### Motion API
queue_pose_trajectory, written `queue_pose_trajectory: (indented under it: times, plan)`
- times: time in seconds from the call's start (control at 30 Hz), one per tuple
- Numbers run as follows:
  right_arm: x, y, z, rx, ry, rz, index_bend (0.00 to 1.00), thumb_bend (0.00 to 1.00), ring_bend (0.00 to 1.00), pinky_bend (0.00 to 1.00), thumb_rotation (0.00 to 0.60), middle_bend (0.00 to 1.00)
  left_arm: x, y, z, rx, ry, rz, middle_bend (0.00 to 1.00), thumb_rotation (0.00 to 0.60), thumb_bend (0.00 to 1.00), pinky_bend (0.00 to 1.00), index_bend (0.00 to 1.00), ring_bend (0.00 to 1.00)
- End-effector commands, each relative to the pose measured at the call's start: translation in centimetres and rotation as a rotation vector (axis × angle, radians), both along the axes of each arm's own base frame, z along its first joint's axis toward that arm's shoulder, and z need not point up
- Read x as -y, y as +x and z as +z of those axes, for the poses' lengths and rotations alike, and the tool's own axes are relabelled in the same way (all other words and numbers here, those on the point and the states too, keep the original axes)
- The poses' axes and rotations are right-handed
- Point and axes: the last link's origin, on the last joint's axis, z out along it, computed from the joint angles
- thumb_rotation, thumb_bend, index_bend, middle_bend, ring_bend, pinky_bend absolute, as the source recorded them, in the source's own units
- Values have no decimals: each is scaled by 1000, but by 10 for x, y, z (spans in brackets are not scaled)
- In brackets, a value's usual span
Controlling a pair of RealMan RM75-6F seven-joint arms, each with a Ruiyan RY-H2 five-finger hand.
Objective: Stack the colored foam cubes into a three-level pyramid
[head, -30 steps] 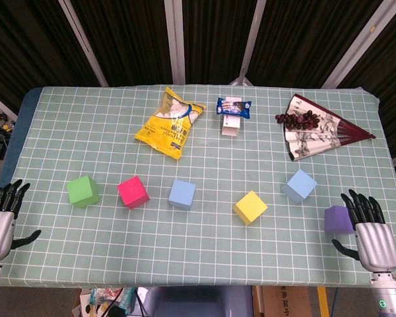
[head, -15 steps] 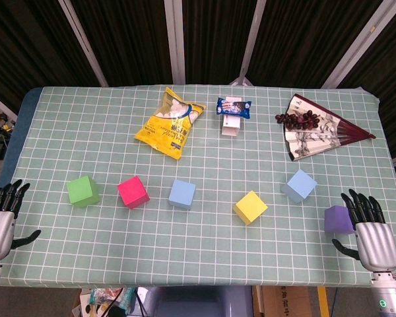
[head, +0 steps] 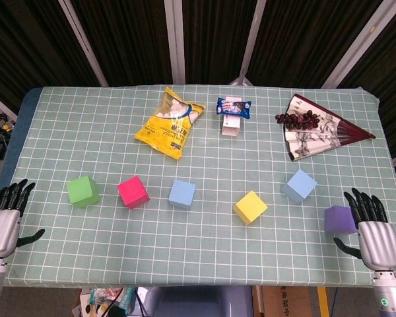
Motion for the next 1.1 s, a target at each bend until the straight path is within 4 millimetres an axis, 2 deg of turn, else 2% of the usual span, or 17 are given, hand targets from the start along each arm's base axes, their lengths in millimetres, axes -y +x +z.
queue_pose_trajectory:
  times: [0.03,0.2,0.33,0.5,0.8,1.1]
  plan:
    - [-1,0,0,-1,3,0,0,169,0,0,600,0,-1,1,1,-6,-6,3,0,600,95,0,0,0]
    - [-3,3,0,-5,7,19,0,169,0,0,600,0,-6,6,3,-47,-32,26,0,600,95,0,0,0]
    - [-2,3,-3,-9,17,20,0,170,0,0,600,0,-20,21,2,-87,-73,14,0,600,95,0,0,0]
    - [0,3,-4,3,21,9,0,169,0,0,600,0,-47,50,-4,-85,-112,-8,3,600,99,0,0,0]
    - [-1,4,-4,7,24,12,0,170,0,0,600,0,-90,100,-30,-68,-204,10,9,600,149,0,0,0]
    - [-4,2,0,10,14,5,0,169,0,0,600,0,-112,136,-65,-50,-253,20,6,600,154,0,0,0]
